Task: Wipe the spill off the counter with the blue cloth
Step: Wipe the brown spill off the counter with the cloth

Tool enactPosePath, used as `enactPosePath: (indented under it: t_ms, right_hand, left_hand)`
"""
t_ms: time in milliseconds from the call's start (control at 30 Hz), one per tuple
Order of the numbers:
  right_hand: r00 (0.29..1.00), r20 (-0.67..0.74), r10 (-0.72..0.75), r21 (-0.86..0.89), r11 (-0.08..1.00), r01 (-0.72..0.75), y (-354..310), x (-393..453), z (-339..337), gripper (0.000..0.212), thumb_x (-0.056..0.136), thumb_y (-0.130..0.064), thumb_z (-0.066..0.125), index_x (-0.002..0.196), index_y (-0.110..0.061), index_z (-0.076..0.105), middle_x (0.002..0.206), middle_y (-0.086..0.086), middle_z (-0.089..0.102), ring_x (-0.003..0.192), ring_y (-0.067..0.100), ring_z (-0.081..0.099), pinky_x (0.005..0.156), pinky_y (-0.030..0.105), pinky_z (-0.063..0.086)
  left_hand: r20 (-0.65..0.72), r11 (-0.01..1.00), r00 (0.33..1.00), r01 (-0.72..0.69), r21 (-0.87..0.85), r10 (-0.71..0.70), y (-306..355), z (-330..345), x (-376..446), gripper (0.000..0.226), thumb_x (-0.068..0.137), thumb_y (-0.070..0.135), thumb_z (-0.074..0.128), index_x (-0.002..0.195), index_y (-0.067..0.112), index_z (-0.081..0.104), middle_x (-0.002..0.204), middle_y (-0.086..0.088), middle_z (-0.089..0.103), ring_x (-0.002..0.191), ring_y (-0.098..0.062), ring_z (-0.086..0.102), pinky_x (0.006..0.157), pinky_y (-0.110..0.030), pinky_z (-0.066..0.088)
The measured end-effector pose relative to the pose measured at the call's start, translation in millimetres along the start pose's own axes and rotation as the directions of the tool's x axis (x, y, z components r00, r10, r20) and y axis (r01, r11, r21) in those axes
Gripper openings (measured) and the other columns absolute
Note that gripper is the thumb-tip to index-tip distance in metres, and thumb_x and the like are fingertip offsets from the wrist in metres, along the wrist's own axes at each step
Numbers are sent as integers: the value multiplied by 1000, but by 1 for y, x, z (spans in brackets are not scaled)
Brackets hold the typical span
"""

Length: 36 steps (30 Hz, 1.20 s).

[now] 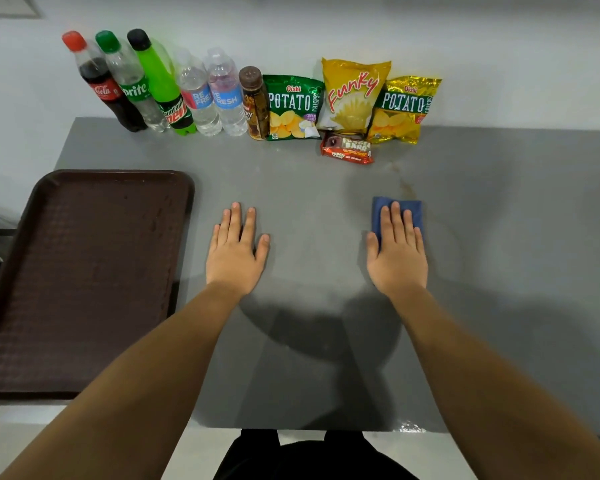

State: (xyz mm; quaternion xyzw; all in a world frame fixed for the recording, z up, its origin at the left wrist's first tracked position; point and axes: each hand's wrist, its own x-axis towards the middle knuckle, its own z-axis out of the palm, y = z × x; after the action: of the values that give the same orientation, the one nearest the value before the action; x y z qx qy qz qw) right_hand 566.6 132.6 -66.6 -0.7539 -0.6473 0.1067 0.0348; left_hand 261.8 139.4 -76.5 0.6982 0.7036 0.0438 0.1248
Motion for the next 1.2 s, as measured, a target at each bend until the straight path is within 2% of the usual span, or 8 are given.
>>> enactPosePath:
  t_ms: [200,300,367,533,667,933,1033,1200]
  right_hand:
    - [996,-43,81,11,997,-81,11,-47,6,65,109,-44,28,164,-16,8,173,4,5,160,24,3,130,43,5]
    - [983,-134,126,44,992,-121,-9,-76,15,66,105,-40,37,161,-8,23,169,11,21,157,31,19,127,47,17]
    - [981,-156,118,47,993,-112,-29,-89,23,67,104,-41,39,160,-6,27,168,13,24,156,33,22,126,48,21]
    - [989,-149,22,57,998,-13,-45,-68,28,66,106,-46,32,163,-14,23,171,6,19,159,26,15,128,44,15]
    - [992,-122,-37,57,997,44,-21,-31,20,64,106,-46,29,163,-19,20,171,2,17,159,22,12,129,41,10]
    - [974,-182,135,56,990,-127,38,-8,13,64,105,-46,24,163,-17,23,170,5,21,158,26,19,128,46,16]
    - [964,-169,206,86,977,-194,50,-23,14,66,105,-48,19,164,-19,19,171,3,17,158,24,15,128,44,12]
    - [936,-182,303,84,953,-292,40,-72,22,67,105,-46,24,163,-14,18,171,6,17,159,26,13,128,45,12]
  left_hand:
    - [-11,1000,1000,13,3,-13,5,0,3,69,106,54,21,166,21,12,173,-9,3,160,-26,-2,129,-45,-1]
    - [-16,997,997,-73,-5,73,22,3,2,71,104,60,20,165,24,15,173,-7,6,160,-25,1,128,-43,-3]
    - [-8,992,992,-126,-23,126,40,8,2,73,102,63,19,165,26,16,173,-6,7,160,-24,2,128,-43,-2]
    - [-5,996,996,-90,16,90,67,27,-1,74,102,66,13,165,31,5,174,-4,-2,160,-23,-3,127,-43,-5]
    - [-56,996,995,-77,33,79,67,31,-2,71,103,65,18,165,31,12,174,-3,4,160,-22,2,128,-44,1]
    - [-60,996,995,-81,40,84,67,30,-5,71,103,64,19,165,30,12,174,-3,5,160,-22,1,129,-44,2]
    - [-51,996,995,-78,36,80,68,28,-5,71,103,65,17,165,31,11,174,-2,2,160,-21,-1,129,-43,0]
    - [-45,996,996,-80,39,82,68,27,-5,71,103,64,16,165,31,9,174,-3,1,160,-22,-1,129,-44,0]
